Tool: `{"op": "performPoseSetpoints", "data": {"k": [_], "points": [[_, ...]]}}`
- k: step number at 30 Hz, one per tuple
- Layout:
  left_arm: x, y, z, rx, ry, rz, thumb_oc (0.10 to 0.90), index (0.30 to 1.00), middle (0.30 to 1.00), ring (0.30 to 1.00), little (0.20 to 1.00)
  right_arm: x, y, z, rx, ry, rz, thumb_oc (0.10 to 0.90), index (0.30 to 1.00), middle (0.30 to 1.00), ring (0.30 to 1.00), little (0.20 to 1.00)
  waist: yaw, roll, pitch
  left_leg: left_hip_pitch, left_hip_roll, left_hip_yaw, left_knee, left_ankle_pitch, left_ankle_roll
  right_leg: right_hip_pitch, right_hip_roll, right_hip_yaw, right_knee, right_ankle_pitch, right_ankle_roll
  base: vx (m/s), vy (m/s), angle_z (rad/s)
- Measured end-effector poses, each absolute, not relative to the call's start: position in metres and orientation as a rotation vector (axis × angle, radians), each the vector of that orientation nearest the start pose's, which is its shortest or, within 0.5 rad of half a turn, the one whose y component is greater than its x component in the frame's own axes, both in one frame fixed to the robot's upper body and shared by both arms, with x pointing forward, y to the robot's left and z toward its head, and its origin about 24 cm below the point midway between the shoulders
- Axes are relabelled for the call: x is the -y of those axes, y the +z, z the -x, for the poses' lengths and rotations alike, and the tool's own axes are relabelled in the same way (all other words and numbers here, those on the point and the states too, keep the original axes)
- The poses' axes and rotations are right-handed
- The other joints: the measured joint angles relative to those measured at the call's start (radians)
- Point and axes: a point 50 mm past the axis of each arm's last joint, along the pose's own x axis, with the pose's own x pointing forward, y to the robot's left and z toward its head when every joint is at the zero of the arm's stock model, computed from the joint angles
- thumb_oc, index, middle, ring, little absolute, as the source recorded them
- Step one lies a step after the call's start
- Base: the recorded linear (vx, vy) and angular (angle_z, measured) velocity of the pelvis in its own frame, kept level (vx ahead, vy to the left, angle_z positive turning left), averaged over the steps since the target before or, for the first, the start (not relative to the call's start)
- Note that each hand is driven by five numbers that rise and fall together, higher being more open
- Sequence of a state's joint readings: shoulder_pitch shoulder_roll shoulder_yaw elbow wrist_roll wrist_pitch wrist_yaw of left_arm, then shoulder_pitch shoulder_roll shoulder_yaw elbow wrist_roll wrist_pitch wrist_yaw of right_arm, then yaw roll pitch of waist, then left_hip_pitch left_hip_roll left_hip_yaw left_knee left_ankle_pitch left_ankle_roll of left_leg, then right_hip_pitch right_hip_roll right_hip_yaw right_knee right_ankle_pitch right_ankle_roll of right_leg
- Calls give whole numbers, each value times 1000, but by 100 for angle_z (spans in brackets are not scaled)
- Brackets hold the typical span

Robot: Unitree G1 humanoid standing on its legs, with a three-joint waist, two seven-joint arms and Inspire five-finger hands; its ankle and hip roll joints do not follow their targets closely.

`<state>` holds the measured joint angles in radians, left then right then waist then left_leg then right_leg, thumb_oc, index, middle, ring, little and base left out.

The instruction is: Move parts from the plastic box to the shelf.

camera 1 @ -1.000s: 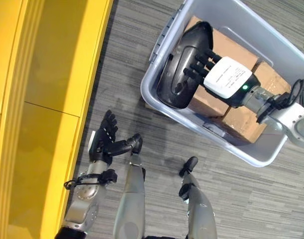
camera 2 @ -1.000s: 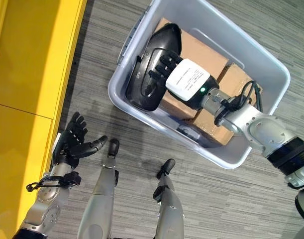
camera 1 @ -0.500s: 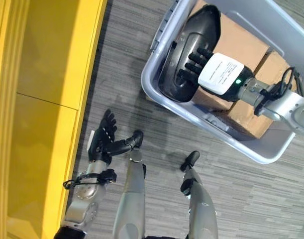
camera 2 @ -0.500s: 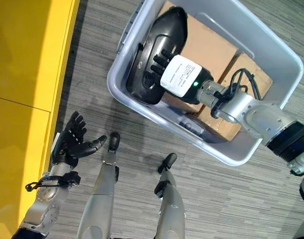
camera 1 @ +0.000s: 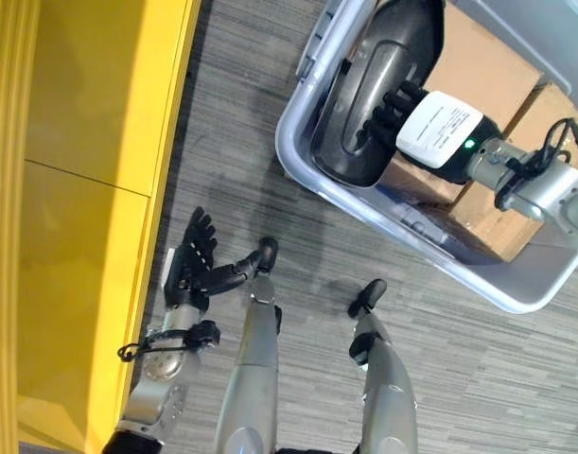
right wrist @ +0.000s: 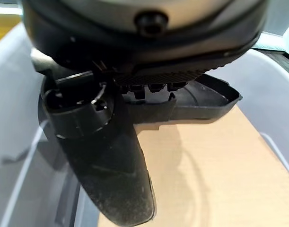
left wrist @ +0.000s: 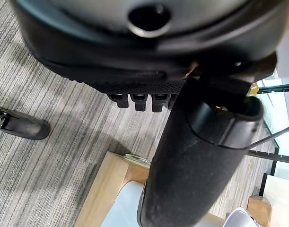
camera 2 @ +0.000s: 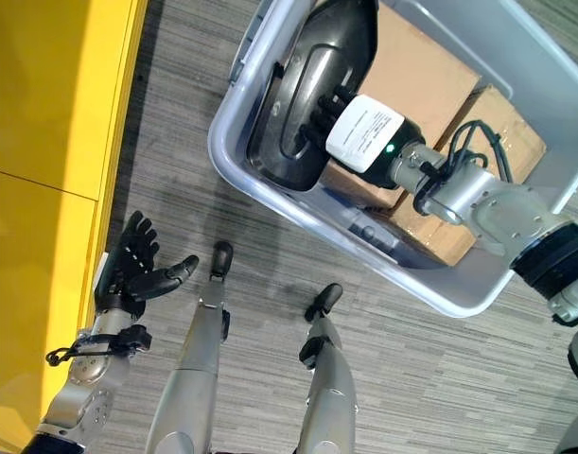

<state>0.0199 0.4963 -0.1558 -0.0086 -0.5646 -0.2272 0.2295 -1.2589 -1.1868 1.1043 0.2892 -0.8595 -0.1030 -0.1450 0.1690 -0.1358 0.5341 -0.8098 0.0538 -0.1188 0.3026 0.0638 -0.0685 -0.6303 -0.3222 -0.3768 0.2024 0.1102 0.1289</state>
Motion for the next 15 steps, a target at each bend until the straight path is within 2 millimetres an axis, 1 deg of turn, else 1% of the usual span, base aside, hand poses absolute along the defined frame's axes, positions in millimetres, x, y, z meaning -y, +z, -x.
{"op": "performPoseSetpoints", "data": {"k": [3, 5, 9, 11, 12, 13, 15], "points": [[-220, 68, -247, 129, 105, 99, 900, 1000, 1000, 1000, 1000, 205, 266, -353, 636, 134, 2370, 900, 1000, 1000, 1000, 1000, -1, 3, -1, -13, -6, 2, 17, -3, 4, -23, -12, 9, 39, -17, 1, 1, 3, 1], [-220, 70, -247, 142, 106, 101, 900, 1000, 1000, 1000, 1000, 209, 269, -355, 624, 112, 2364, 900, 1000, 1000, 1000, 1000, 0, 5, -1, -33, -8, 1, 28, -6, 4, -45, -17, 12, 62, -24, -1, 0, 0, 0], [-220, 70, -246, 144, 107, 101, 900, 1000, 1000, 1000, 1000, 212, 289, -358, 633, 41, 2345, 900, 1000, 1000, 1000, 1000, 1, 12, -1, -98, -17, -3, 79, -8, 4, -128, -39, 27, 154, -59, -9, -2, 5, 4], [-221, 70, -246, 142, 110, 101, 900, 1000, 1000, 1000, 1000, 214, 292, -359, 623, 24, 2339, 900, 1000, 1000, 1000, 1000, 1, 13, 0, -119, -21, -7, 96, -12, 3, -151, -51, 30, 184, -69, -11, -7, 9, 7], [-220, 70, -245, 144, 109, 103, 900, 1000, 1000, 1000, 1000, 218, 296, -360, 610, 4, 2330, 900, 1000, 1000, 1000, 1000, 0, 14, 0, -140, -30, -12, 114, -19, 8, -178, -63, 35, 219, -81, -13, -6, 2, 8], [-220, 70, -245, 145, 110, 103, 900, 1000, 1000, 1000, 1000, 219, 299, -360, 610, -5, 2334, 900, 1000, 1000, 1000, 1000, -1, 14, -1, -150, -32, -14, 118, -24, 1, -188, -67, 37, 229, -84, -11, -3, -14, 10], [-221, 69, -245, 140, 114, 110, 900, 1000, 1000, 1000, 1000, 220, 303, -360, 602, -20, 2339, 900, 1000, 1000, 1000, 1000, -2, 17, -2, -168, -37, -29, 122, -19, -1, -206, -71, 39, 243, -89, -4, 0, -10, 7]]}}
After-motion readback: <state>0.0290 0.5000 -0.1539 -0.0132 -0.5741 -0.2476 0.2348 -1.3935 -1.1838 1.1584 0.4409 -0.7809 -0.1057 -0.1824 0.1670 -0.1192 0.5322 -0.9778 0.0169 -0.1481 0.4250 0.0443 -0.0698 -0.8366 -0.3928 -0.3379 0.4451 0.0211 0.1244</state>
